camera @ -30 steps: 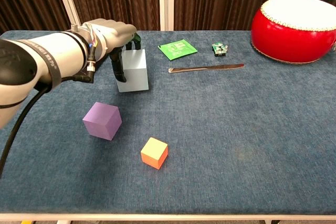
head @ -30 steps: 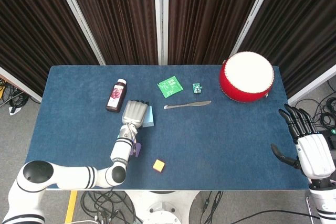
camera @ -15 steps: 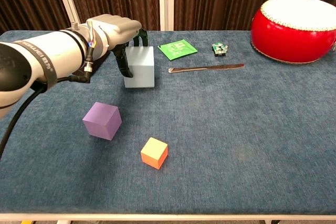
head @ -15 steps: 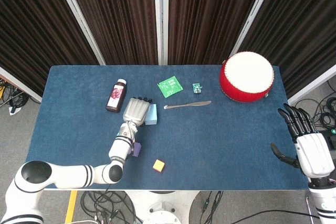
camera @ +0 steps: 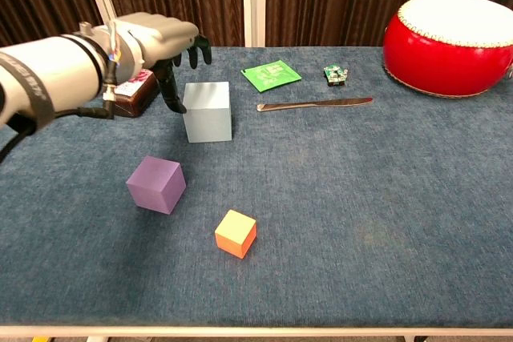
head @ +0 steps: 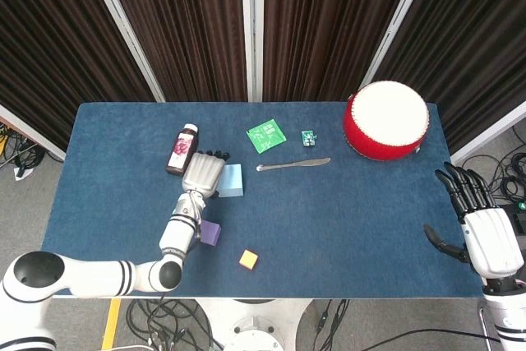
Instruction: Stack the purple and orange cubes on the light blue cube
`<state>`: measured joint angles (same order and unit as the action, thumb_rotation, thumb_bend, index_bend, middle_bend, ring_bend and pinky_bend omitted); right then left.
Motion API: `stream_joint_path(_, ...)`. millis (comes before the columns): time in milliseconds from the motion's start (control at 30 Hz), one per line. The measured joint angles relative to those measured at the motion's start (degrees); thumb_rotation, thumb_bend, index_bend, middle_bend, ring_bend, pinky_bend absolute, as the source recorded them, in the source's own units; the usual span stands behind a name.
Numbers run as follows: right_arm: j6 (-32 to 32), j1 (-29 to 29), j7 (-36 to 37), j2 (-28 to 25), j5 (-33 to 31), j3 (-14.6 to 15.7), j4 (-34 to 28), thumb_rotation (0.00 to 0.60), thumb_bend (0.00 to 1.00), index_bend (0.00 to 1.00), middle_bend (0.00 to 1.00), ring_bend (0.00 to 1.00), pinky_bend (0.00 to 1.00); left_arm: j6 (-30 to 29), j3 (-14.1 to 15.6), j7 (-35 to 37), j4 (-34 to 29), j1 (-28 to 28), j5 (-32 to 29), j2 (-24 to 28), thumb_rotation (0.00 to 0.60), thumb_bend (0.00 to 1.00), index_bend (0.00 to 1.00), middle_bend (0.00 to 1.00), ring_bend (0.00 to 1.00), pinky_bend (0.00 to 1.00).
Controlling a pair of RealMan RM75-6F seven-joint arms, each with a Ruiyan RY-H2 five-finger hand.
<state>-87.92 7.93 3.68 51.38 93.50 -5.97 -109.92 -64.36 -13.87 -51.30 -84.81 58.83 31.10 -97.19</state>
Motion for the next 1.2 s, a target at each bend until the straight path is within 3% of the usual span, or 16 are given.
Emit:
stream_joint_path(200,0.0,0.1,1.2,-0.3,-0.5,-0.2,0.2,0.600,0.21,0.00,0.00,0.00,0.00,-5.9,-0.5,-1.7,-12.0,-2.2,-0.5,8.2,0.600,0.19,0.34,0.38,0.32,0.39)
stream_joint_path(333,0.3,0.2,1.0,-0.3,-0.7,-0.2,0.2,0.600,0.21,0.00,0.00,0.00,0.00,-10.1,-0.3,-1.7,-23.3,-5.1,-0.7,15.2,0.600,0.19,0.39,0.39,0.33,0.40)
stream_joint_path(500,0.6,0.3,0.2,-0.1,-0.6,-0.2,0.1,0.600,0.22,0.00,0.00,0.00,0.00,-12.2,3.7,0.1,-32.0,-9.4,4.8,21.3,0.600,0.19,0.42,0.41,0.35,0.42)
stream_joint_path(733,1.7,0.7,-0.5,0.3,-1.2,-0.1,0.1,0.600,0.22,0.00,0.00,0.00,0.00,-9.9,13.3,5.1,-32.5,-14.4,20.7,23.1,0.600,0.19,0.44,0.42,0.35,0.42)
stream_joint_path(933,2.4,1.2,-1.1,0.4,-2.0,-0.3,-0.1,0.600,0.21,0.00,0.00,0.00,0.00,-6.3,19.6,8.7,-30.0,-18.0,30.5,22.2,0.600,0.19,0.44,0.42,0.35,0.42)
stream_joint_path(1200,3.0,1.5,-1.6,0.4,-2.4,-0.4,-0.5,0.600,0.21,0.00,0.00,0.00,0.00,-3.5,18.5,9.8,-24.5,-18.4,31.6,16.7,0.600,0.19,0.44,0.42,0.35,0.42)
